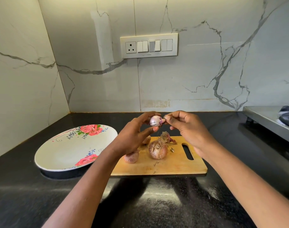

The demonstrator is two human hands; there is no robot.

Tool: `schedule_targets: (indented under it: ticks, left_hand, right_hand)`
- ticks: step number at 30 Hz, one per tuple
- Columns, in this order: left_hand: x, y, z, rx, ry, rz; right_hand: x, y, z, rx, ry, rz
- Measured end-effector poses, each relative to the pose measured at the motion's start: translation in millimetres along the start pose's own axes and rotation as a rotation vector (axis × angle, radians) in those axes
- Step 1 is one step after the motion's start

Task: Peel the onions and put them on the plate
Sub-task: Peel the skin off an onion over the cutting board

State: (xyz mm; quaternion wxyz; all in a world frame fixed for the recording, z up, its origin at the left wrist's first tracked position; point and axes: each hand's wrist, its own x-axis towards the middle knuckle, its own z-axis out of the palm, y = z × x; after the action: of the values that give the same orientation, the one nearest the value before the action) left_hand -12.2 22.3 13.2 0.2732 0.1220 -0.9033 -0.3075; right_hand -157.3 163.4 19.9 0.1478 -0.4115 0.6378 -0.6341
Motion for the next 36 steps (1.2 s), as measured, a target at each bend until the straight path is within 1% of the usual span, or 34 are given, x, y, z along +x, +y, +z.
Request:
schedule_targets:
  ticks: [3, 5, 7, 10, 14, 17, 20, 21, 22, 24, 26, 28, 30, 31, 34, 35, 36]
  left_hand:
    - [0.8, -1.8, 4.3, 0.141, 0.113, 0.011]
    - [0.6, 0.9, 6.9, 0.202, 0.148, -0.006]
    - [0.3, 2.1, 8.7, 0.216, 0.174, 0.031]
    - [0.0, 4.0, 8.9, 0.202, 0.211, 0.050]
    - [-0.2, 4.3, 6.2, 0.145, 0.250, 0.071]
    - [-0.6, 2.5, 3.8, 0.080, 0.251, 0.089]
    - [-1.1, 5.6, 3.2, 0.038, 0.235, 0.089]
    - [-1.4, 6.3, 3.3, 0.036, 0.232, 0.090]
    - [-1.6, 6.2, 3.3, 0.042, 0.232, 0.094]
    - [-1.2, 4.7, 3.7, 0.055, 0.236, 0.094]
    - [-1.7, 3.8, 3.7, 0.061, 0.241, 0.076]
    - [-1.5, 3.4, 4.1, 0.077, 0.246, 0.071]
    - [-1.4, 3.2, 3.8, 0.096, 0.250, 0.075]
    - [-1.3, 3.3, 3.6, 0.101, 0.252, 0.081]
    - [-0.7, 3.6, 2.9, 0.104, 0.254, 0.082]
    - [-0.5, 4.1, 2.9, 0.107, 0.251, 0.078]
    - [-0.5, 4.8, 3.3, 0.107, 0.250, 0.076]
  right_hand:
    - [0.6, 3.0, 1.6, -0.126, 0.031, -0.129]
    - [0.6, 4.3, 3.8, -0.225, 0.038, -0.203]
    - [0.6, 4.6, 4.9, -0.258, 0.049, -0.234]
    - [1.5, 3.3, 3.1, -0.220, 0.045, -0.218]
    - [1.2, 1.3, 5.0, -0.044, 0.029, -0.125]
    - [-0.3, -2.8, 5.0, 0.072, 0.011, -0.057]
    - [0.3, -4.8, -0.7, 0.037, -0.011, -0.049]
    - [0.4, -4.7, -2.8, -0.005, -0.024, -0.053]
    - [1.1, -3.3, -5.4, -0.096, -0.042, -0.066]
    - [2.4, 1.0, -10.8, -0.416, -0.121, -0.090]
    - [2.1, 7.2, -12.2, -0.697, -0.211, -0.060]
    - [1.4, 12.7, -11.9, -0.798, -0.231, -0.032]
    - [1.2, 12.0, -11.5, -0.758, -0.188, -0.083]
    - [1.5, 9.4, -11.7, -0.687, -0.157, -0.113]
    - [1.0, -2.5, -9.7, -0.335, -0.110, -0.158]
    - [0.1, -5.3, -8.2, -0.251, -0.111, -0.165]
    - [-0.6, -6.4, -6.4, -0.218, -0.111, -0.180]
